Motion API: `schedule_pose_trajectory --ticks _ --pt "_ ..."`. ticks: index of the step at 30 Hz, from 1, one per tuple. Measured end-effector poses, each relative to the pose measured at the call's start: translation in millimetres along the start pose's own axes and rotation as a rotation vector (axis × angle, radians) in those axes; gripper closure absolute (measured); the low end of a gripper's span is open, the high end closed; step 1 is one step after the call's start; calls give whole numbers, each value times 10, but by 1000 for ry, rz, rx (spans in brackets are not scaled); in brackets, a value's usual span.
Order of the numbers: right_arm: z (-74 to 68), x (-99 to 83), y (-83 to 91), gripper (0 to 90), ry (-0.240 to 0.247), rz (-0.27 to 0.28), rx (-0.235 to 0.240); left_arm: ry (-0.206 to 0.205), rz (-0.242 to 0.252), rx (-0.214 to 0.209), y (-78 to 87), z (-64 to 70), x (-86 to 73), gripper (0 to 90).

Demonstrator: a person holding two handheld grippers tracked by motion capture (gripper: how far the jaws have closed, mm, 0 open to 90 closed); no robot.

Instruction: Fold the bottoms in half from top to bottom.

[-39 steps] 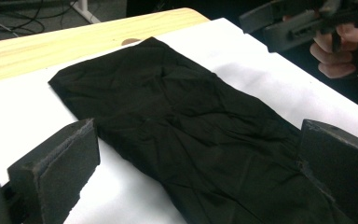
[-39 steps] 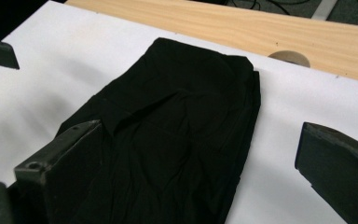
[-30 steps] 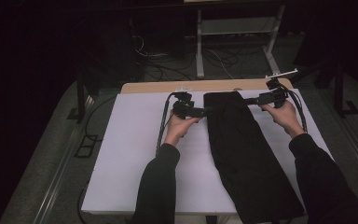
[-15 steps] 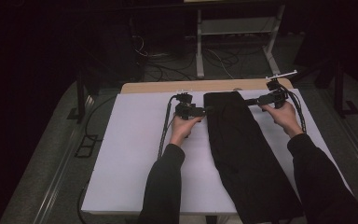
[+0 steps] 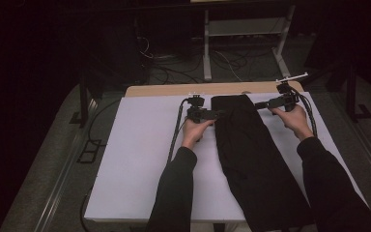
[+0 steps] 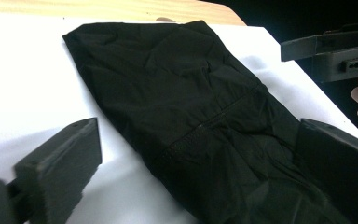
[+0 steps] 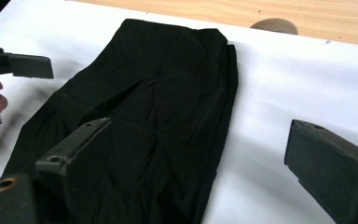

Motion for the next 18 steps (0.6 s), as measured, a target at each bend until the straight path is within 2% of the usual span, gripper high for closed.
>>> schedule_pose_trajectory --ticks 7,13,18 --pt "-32 -20 -53 140 -12 -10 35 14 -12 -3 -29 -4 -26 70" --pt "-61 -78 -141 197 -18 -49 59 22 -17 -8 -42 -7 -38 132" --pt "-61 -128 -190 260 -39 -61 80 25 -26 -9 -51 -16 -51 148"
Point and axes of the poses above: each handheld gripper's, and its own axes: y roughly backward along the jaws, x roughly out of its top, z roughly to its right, the point moved 7 cm from there along -y, roughly forward along the jaws, and after that the axes turned 15 degrees about y, right-handed, at the moved point
